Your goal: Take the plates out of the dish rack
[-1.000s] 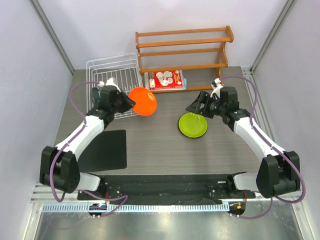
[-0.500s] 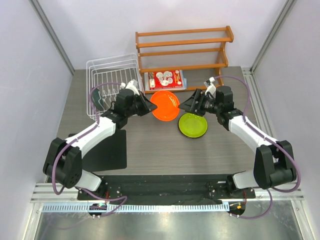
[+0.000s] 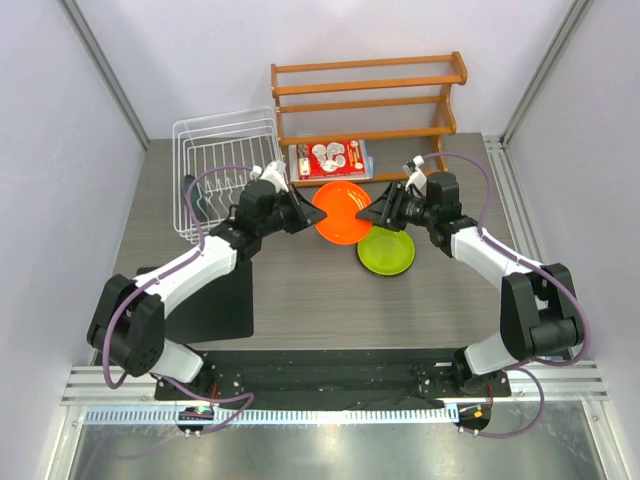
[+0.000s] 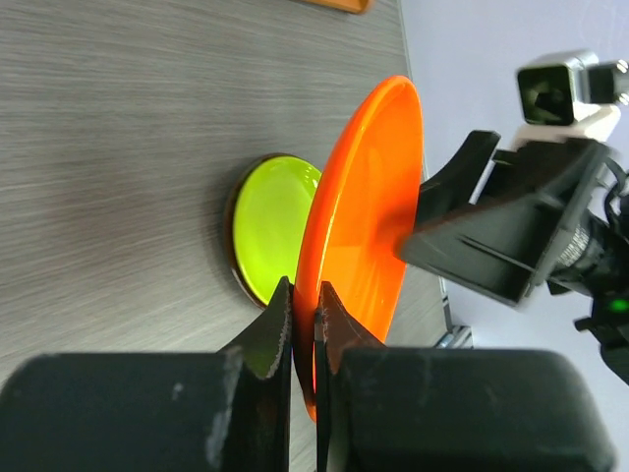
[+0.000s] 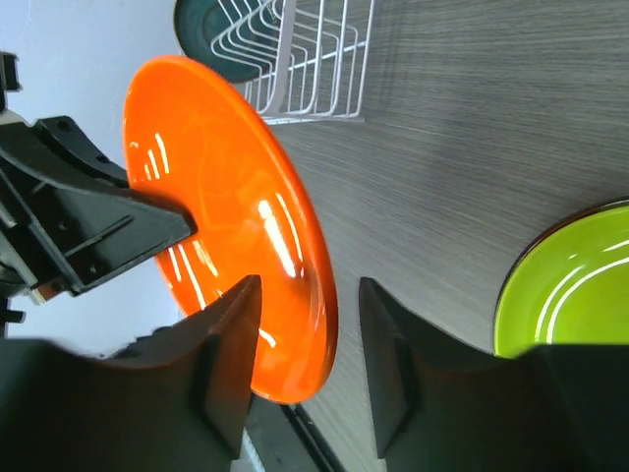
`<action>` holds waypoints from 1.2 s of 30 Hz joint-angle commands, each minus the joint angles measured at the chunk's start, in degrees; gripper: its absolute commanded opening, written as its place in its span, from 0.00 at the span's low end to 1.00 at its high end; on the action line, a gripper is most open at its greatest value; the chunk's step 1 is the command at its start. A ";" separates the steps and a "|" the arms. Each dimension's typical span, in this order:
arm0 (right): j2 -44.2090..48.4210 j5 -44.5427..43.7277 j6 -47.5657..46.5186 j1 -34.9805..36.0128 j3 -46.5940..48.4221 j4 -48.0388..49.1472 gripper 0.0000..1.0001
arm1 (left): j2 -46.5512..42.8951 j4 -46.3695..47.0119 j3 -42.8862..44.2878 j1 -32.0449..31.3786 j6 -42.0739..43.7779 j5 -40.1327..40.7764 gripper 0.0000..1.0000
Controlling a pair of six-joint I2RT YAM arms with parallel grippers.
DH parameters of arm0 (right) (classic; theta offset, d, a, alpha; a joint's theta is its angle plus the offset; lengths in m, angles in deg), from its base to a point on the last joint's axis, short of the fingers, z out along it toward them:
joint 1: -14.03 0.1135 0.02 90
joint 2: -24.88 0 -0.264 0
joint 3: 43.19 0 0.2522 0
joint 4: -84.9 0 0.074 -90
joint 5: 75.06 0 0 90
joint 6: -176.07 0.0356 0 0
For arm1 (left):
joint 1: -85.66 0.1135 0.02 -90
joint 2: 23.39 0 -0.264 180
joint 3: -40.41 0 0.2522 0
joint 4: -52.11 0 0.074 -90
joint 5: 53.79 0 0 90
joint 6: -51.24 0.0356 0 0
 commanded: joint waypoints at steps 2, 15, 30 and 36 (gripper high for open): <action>-1.57 1.98 1.04 0.35 0.35 4.89 0.21 | 0.58 5.08 2.46 -1.54 -0.94 -1.92 0.00; 6.33 -18.67 -10.82 -6.59 -1.06 -20.04 0.01 | -5.04 -12.90 3.86 -1.54 11.79 18.79 0.86; 4.40 -22.63 -14.07 -8.18 -4.76 -24.81 0.04 | -11.19 -23.31 6.06 2.85 25.51 52.76 1.00; 3.08 -21.14 -15.74 -8.18 -3.88 -25.42 0.51 | -10.76 -23.75 5.89 7.68 24.64 49.33 0.99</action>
